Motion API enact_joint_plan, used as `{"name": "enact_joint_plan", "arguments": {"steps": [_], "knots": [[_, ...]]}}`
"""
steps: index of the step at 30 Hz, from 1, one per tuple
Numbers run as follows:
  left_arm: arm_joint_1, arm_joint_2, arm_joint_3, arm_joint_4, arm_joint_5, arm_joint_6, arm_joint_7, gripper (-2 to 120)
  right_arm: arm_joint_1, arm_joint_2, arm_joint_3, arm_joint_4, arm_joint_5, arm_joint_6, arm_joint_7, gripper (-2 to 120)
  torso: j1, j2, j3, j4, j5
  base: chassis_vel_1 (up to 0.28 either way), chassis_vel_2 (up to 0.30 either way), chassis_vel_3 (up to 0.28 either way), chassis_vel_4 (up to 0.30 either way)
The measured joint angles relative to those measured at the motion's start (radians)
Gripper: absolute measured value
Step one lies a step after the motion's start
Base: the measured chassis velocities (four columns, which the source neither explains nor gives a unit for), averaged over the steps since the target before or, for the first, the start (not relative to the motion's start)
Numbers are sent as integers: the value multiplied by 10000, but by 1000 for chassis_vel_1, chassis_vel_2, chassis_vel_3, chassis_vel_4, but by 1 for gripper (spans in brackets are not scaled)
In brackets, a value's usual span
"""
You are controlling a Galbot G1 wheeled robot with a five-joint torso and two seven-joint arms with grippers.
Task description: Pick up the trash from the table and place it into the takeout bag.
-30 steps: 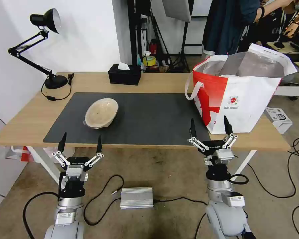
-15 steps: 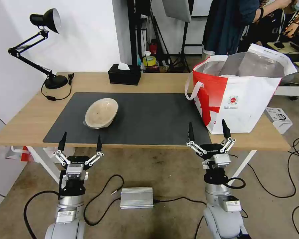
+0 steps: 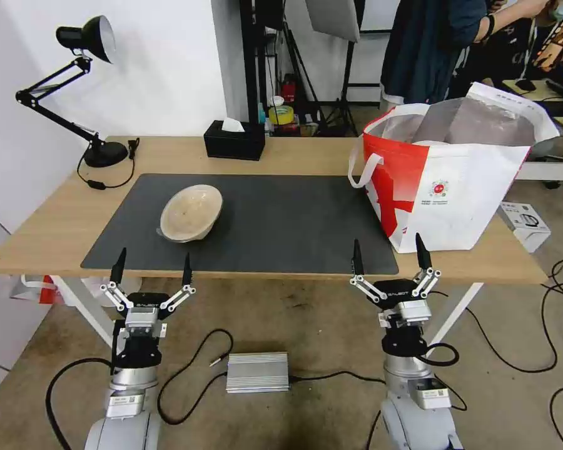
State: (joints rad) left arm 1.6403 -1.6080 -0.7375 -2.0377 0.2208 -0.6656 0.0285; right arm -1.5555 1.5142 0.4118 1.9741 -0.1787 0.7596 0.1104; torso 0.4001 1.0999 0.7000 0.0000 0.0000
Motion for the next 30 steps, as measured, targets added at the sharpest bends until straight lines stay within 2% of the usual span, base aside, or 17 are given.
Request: {"name": "enact_joint_plan", "arguments": {"steps": [24,30], "knots": [[-441,15,-79,-98,-315,417,301,100,-145,-74,25,83,7,-80,-395,100,-1,1,0,0,0,0,0,0,0],[-862,361,-97,-66,-624,630,535,100,-175,-60,-5,158,2,-144,-488,100,0,0,0,0,0,0,0,0,0]]}}
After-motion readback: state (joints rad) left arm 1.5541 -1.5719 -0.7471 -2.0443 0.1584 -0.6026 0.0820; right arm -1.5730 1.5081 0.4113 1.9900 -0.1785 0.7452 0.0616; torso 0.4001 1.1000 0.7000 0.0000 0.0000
